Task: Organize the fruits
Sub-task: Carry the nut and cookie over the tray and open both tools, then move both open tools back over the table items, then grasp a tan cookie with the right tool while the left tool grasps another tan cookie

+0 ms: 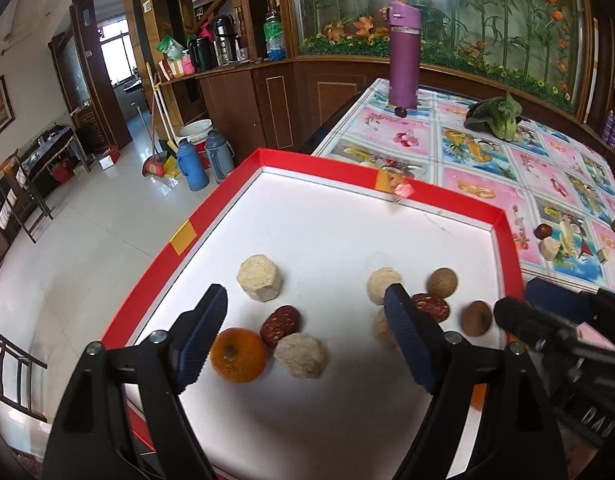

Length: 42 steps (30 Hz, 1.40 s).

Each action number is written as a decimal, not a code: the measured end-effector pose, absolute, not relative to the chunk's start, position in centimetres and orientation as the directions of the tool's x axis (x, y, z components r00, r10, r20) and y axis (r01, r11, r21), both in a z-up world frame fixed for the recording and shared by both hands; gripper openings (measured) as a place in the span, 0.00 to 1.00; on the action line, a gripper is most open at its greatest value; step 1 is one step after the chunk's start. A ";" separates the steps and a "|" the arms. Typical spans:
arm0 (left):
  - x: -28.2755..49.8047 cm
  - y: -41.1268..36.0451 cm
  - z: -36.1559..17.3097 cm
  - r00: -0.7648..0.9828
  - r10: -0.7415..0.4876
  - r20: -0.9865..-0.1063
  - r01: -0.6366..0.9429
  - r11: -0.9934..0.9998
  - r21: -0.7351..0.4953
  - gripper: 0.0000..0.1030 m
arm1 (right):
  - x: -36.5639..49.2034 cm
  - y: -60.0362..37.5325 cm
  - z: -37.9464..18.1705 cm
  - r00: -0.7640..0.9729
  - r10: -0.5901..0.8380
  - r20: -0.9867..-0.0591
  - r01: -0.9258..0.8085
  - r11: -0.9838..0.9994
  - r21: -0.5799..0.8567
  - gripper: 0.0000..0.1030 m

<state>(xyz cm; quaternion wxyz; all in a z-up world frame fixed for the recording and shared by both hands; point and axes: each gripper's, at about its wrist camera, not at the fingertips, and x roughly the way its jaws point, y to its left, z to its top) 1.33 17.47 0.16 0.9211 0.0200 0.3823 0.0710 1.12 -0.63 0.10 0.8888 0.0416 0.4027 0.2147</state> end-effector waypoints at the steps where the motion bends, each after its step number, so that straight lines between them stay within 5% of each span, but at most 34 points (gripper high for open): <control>1: 1.2 17.1 0.3 0.701 0.141 -0.699 -0.106 0.990 0.093 0.80 | 1.1 -1.1 0.2 0.590 0.412 -0.694 -0.340 0.907 0.250 0.43; 21: 1.7 7.3 2.3 0.704 -0.005 -0.710 0.129 0.984 0.122 0.84 | 1.2 -21.0 -0.8 0.699 0.147 -0.700 0.030 0.972 0.234 0.45; 36: 5.6 0.4 0.8 0.616 -0.119 -0.778 0.311 0.945 0.101 0.84 | 5.0 -21.9 -3.0 0.651 0.044 -0.758 0.052 0.993 0.102 0.45; 42: 7.8 -1.5 -0.6 0.592 -0.125 -0.796 0.325 0.941 0.094 0.84 | 5.2 -22.1 -3.4 0.654 0.021 -0.756 0.059 0.995 0.079 0.31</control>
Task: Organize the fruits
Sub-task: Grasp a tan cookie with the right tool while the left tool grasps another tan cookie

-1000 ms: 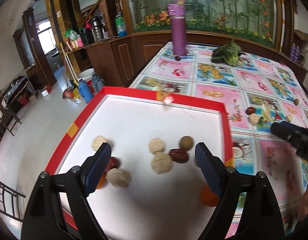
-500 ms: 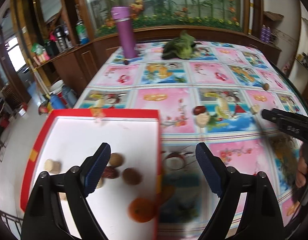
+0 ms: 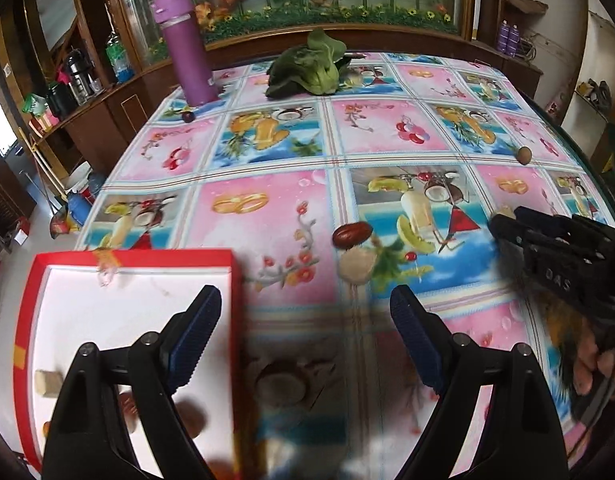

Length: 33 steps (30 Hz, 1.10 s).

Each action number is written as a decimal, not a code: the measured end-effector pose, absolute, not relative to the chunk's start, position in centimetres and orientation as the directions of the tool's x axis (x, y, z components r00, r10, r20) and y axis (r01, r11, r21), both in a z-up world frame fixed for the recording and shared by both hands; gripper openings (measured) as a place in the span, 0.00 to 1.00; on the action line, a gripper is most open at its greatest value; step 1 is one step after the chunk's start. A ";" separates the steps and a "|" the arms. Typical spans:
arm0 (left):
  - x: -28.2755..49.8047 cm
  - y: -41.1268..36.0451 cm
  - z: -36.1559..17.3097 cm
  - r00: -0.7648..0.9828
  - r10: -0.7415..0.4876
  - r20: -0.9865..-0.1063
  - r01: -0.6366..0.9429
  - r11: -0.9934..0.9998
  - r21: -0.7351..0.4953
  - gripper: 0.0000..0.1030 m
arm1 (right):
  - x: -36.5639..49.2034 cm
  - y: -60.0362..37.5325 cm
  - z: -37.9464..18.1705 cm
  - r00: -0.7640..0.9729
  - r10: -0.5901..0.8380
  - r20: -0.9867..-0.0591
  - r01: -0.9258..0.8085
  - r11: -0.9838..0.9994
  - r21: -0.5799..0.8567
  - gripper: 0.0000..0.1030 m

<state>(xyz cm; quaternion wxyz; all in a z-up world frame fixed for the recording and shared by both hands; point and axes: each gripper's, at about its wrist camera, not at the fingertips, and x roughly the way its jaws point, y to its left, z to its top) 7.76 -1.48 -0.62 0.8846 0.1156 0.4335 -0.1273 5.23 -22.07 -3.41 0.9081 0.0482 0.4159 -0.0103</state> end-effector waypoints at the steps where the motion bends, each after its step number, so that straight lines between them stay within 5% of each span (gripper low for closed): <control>1: 8.0 -1.8 -0.8 0.585 -0.130 -0.800 0.331 0.939 0.089 0.83 | 5.2 -22.1 -3.4 0.655 0.023 -0.755 0.060 0.995 0.083 0.30; 8: 10.3 -3.9 -2.7 0.529 -0.132 -0.838 0.345 0.936 0.071 0.61 | 5.1 -22.3 -3.4 0.655 0.029 -0.755 0.066 0.993 0.096 0.24; 10: 10.9 -4.0 -3.1 0.509 -0.139 -0.849 0.343 0.938 0.052 0.43 | 5.1 -22.4 -3.4 0.656 0.031 -0.755 0.069 0.993 0.100 0.23; 15: 10.7 -4.1 -3.1 0.497 -0.179 -0.849 0.358 0.934 0.012 0.28 | 5.0 -22.4 -3.4 0.658 0.034 -0.753 0.070 0.992 0.106 0.22; 33: 2.3 -0.8 3.6 0.716 -0.158 -0.680 0.295 0.951 0.089 0.28 | 2.9 -22.0 -1.0 0.752 0.081 -0.654 0.059 0.980 0.190 0.22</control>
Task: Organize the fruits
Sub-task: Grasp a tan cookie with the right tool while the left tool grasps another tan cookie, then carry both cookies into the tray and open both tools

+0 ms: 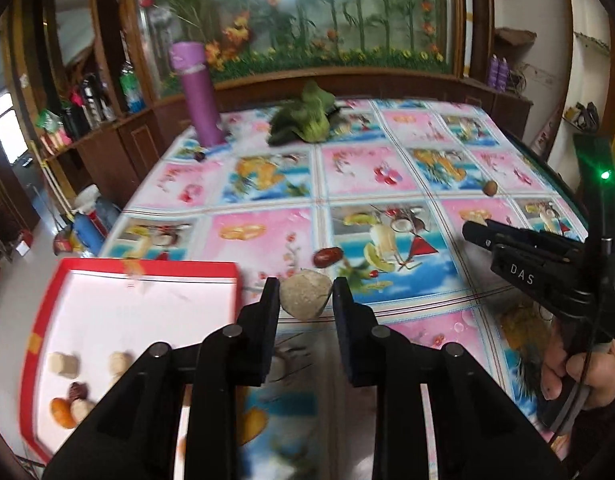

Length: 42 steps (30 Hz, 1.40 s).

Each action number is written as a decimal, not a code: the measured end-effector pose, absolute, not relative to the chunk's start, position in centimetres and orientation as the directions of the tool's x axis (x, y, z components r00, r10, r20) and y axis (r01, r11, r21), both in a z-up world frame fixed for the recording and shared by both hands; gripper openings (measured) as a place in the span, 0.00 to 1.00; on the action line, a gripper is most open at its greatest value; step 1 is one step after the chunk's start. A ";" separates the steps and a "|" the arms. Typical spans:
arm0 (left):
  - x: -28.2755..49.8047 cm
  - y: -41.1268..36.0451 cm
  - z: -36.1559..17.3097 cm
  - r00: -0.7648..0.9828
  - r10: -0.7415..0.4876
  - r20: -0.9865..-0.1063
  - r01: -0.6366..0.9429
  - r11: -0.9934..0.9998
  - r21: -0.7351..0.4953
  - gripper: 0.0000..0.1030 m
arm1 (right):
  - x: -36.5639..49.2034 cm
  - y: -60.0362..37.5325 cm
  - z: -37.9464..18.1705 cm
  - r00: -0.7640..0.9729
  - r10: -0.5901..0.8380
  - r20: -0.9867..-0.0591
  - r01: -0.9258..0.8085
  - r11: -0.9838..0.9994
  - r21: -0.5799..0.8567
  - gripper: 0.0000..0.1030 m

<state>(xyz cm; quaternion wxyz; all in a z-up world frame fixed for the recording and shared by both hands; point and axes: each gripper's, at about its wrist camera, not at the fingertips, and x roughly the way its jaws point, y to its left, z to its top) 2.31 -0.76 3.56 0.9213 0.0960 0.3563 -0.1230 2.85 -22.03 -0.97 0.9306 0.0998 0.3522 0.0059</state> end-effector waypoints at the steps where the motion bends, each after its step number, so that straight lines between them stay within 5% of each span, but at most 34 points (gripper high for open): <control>1: 2.0 -0.3 3.9 0.724 -0.156 -0.672 0.289 0.953 0.090 0.28 | 2.7 -21.7 -0.7 0.753 0.092 -0.652 0.056 0.978 0.203 0.22; 18: -1.4 9.9 5.4 0.785 -0.096 -0.612 0.133 0.991 0.015 0.28 | -1.1 -6.4 3.2 0.761 0.297 -0.577 -0.229 0.955 0.190 0.22; 42: -2.5 19.2 3.3 0.778 -0.011 -0.628 -0.025 0.999 -0.048 0.28 | -2.8 4.6 2.1 0.673 0.369 -0.641 -0.403 0.910 0.101 0.22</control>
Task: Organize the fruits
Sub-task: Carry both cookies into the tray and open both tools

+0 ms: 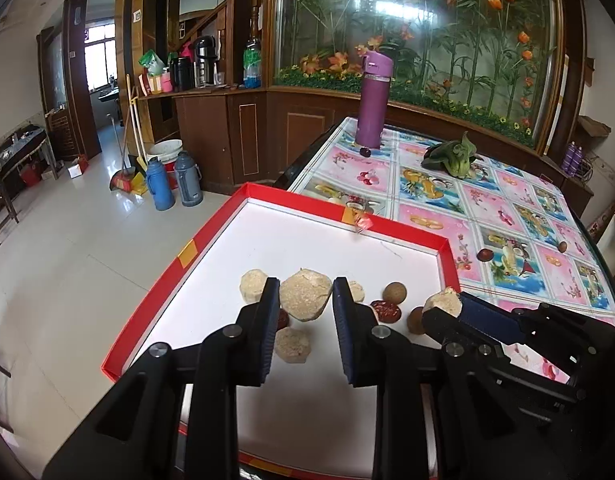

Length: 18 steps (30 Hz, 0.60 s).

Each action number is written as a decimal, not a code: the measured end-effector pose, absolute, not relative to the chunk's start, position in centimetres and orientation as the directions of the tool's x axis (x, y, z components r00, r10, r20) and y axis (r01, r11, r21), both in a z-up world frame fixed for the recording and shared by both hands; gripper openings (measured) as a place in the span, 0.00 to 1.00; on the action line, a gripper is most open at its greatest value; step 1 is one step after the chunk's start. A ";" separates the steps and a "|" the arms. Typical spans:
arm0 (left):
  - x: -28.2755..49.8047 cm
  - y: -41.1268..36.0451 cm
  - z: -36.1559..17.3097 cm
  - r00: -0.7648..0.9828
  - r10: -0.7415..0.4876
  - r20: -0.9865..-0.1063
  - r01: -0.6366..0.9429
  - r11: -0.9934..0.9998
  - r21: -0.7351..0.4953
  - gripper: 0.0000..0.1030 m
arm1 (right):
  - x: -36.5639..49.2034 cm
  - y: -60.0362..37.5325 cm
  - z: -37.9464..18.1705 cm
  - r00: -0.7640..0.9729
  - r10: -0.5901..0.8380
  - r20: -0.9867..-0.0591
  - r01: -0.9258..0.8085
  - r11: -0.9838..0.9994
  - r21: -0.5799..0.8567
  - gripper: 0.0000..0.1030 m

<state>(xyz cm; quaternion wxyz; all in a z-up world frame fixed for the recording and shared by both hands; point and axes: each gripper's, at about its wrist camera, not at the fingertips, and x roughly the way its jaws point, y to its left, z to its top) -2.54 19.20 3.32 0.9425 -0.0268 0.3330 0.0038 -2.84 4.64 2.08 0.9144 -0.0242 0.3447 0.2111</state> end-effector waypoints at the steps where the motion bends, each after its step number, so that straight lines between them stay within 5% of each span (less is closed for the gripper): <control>1: -2.4 19.3 3.1 0.774 -0.011 -0.633 -0.026 0.998 -0.050 0.28 | -2.8 4.8 1.9 0.669 0.368 -0.646 -0.404 0.909 0.100 0.22; 18: -1.3 20.2 0.8 0.729 0.022 -0.685 -0.063 0.997 -0.034 0.28 | -2.5 6.3 -0.5 0.598 0.363 -0.714 -0.420 0.901 0.106 0.22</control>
